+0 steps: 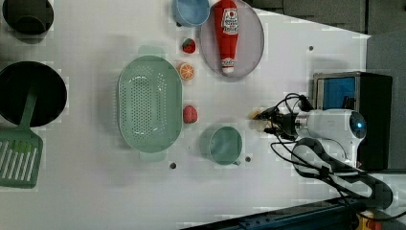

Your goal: Pick banana from table and place on oven.

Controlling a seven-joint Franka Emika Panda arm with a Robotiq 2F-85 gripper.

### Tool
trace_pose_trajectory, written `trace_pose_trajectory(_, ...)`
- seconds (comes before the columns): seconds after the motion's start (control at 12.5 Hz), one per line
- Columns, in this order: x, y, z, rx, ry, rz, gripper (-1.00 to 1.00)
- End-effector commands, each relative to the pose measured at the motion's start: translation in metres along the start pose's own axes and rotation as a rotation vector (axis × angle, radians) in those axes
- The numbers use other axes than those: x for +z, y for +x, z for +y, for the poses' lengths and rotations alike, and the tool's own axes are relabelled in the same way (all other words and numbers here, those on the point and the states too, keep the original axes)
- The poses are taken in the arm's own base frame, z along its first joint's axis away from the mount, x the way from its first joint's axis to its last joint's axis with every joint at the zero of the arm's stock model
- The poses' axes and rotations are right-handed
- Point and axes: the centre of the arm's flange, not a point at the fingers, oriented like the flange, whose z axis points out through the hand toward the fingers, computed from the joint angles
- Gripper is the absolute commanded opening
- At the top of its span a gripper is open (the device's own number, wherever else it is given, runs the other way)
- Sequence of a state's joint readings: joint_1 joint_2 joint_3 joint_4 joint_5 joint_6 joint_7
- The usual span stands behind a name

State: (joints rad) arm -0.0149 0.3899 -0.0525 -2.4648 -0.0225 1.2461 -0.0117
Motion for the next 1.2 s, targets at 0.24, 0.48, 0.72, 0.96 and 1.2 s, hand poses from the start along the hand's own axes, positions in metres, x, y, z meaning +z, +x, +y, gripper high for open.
trace_pose_trajectory(0.24,-0.031,0.003,-0.015,0.013,0.051,0.04,-0.43)
trace_pose_trajectory(0.48,-0.09,0.014,-0.025,0.02,0.116,0.101,-0.43)
trace_pose_trajectory(0.72,-0.192,0.016,-0.021,0.025,0.099,0.08,-0.43)
trace_pose_trajectory(0.96,-0.305,0.013,-0.004,0.042,0.068,0.042,-0.43)
trace_pose_trajectory(1.2,-0.383,0.025,0.027,0.089,0.041,0.002,-0.43)
